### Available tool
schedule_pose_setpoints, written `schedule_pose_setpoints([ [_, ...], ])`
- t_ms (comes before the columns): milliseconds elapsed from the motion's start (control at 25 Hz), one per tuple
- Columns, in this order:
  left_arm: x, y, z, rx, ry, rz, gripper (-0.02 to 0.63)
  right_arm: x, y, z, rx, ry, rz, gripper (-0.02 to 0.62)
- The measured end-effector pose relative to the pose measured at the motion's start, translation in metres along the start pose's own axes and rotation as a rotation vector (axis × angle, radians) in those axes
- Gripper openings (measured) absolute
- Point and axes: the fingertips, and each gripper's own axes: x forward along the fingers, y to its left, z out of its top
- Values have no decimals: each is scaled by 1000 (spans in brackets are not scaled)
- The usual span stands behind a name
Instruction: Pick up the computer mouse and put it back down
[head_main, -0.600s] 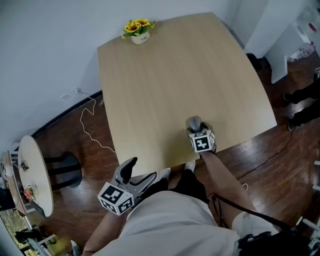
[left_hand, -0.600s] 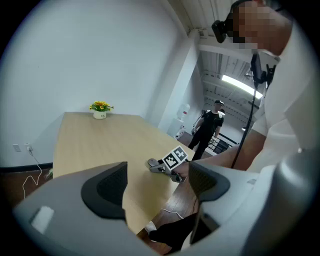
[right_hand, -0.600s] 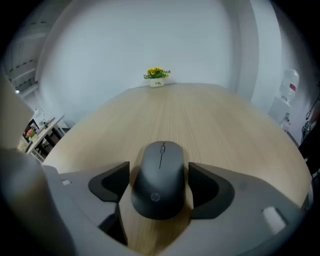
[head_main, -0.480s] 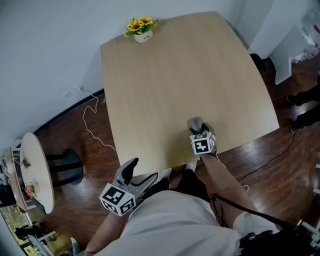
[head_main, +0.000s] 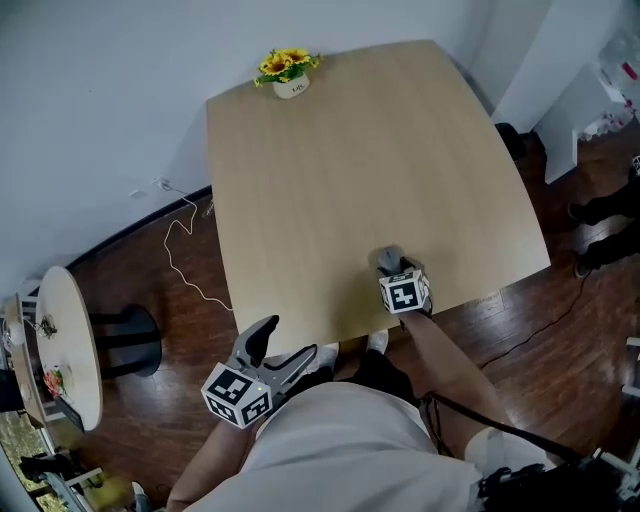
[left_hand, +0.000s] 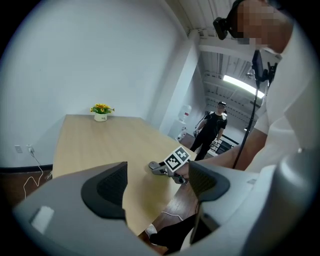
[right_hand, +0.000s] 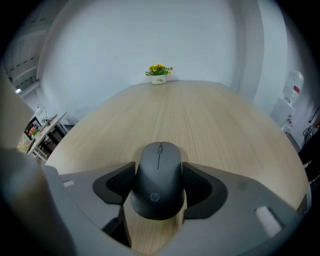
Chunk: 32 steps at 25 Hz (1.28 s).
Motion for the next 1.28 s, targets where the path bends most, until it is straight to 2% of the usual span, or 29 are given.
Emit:
schedule_pose_setpoints([
  [160, -7, -1, 3, 15, -23, -34, 356, -43, 9, 6, 10, -24, 10, 298],
  [520, -13, 4, 13, 90, -67, -157, 356, -206, 51, 37, 7, -172, 6, 298],
  [760, -13, -5, 16, 126, -68, -250, 357, -298, 81, 34, 30, -254, -31, 298],
  [1040, -14, -17, 14, 188, -55, -309, 356, -324, 94, 10, 81, -255, -79, 298],
  [1280, -18, -22, 17, 187, -77, -346, 359, -327, 96, 2, 101, -260, -93, 298],
])
